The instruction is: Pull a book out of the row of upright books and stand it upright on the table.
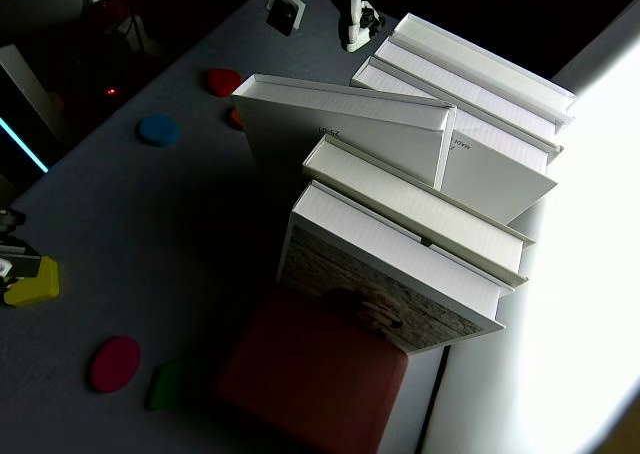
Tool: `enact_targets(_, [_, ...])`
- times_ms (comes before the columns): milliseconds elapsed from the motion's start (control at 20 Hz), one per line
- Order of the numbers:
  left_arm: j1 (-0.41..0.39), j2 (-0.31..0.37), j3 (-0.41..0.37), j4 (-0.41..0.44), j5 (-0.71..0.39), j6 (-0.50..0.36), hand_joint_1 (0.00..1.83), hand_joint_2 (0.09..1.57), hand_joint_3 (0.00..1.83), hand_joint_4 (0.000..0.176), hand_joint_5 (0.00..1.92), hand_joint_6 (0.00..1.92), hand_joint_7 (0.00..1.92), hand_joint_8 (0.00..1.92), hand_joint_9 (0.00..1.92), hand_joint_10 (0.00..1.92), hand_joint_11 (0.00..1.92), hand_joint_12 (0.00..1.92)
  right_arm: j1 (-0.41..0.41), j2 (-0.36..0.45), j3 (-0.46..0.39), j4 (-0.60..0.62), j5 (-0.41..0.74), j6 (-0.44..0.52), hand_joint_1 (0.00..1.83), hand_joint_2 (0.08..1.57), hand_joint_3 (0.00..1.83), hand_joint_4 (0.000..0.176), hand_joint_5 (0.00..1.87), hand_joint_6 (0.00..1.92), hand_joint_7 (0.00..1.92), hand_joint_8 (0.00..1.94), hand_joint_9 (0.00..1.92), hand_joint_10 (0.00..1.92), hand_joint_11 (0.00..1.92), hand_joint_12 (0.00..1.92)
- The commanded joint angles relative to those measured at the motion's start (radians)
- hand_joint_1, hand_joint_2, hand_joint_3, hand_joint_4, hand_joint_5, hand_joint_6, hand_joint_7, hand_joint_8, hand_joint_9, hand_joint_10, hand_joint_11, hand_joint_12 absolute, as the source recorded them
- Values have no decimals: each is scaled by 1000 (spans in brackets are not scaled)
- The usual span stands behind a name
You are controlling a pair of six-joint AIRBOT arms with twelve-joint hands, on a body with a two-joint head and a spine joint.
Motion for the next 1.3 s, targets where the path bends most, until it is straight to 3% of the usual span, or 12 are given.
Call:
enact_targets(0, [-13,-5,3,-56,-109,-9,939,937,0,64,429,13,332,1,422,20,0,1210,19,-5,6,57,24,-2,212,1181,0,129,346,14,0,0,0,0,0,0])
enact_targets(50, [-13,-5,3,-56,-110,-9,939,931,0,57,419,8,314,0,424,21,0,1218,19,-12,13,48,7,-2,217,1196,0,123,349,14,0,0,0,0,0,0])
enact_targets(250, [-14,-11,7,-57,-117,-9,942,928,0,54,428,13,329,3,403,13,0,1190,12,-40,49,51,-44,-14,122,1149,0,165,301,0,0,0,0,0,0,0])
enact_targets(400, [-14,-11,6,-57,-119,-9,960,933,0,45,438,18,327,1,403,14,0,1263,-27,-58,61,68,-47,-14,3,1220,13,105,297,1,0,0,0,0,72,37])
enact_targets(500, [-13,-13,7,-58,-120,-9,951,927,0,42,432,16,322,0,391,9,0,1235,-53,-53,49,69,-47,-14,0,1169,0,163,224,0,0,0,0,0,11,8])
enact_targets(600, [-13,-15,7,-59,-121,-9,952,939,3,40,410,6,291,0,330,1,0,1102,-67,-45,37,63,-47,-13,0,1133,0,175,216,2,0,0,0,0,0,0])
enact_targets(800, [-11,-17,8,-59,-122,-9,963,936,0,81,438,18,308,8,352,11,0,1086,-72,-25,-1,25,-45,-7,0,1165,0,176,238,9,0,0,0,0,0,0])
enact_targets(1000, [-11,-18,8,-60,-123,-9,938,967,9,82,435,16,313,3,371,16,0,1130,-67,-22,-10,19,-25,1,0,1159,0,172,228,2,0,0,0,0,0,0])
enact_targets(1100, [-13,-18,8,-60,-122,-9,937,963,4,85,435,15,320,5,378,17,0,1104,-33,-27,-8,-13,-22,14,0,1216,22,147,188,0,0,0,0,0,0,0])
enact_targets(1150, [-13,-18,8,-60,-123,-9,911,964,3,78,435,15,336,8,384,18,0,1123,-3,-40,3,-69,-23,56,110,1278,37,146,202,7,0,0,0,0,0,0])
enact_targets(1200, [-15,-19,9,-59,-123,-9,907,967,4,84,447,20,344,11,393,22,0,1127,17,-51,16,-122,-23,110,673,1248,0,128,206,7,0,0,0,0,0,0])
enact_targets(1250, [-17,-21,11,-59,-124,-9,909,959,0,86,453,22,359,12,404,24,0,1141,33,-66,35,-192,-23,188,956,1171,0,114,198,2,0,0,0,0,3,3])
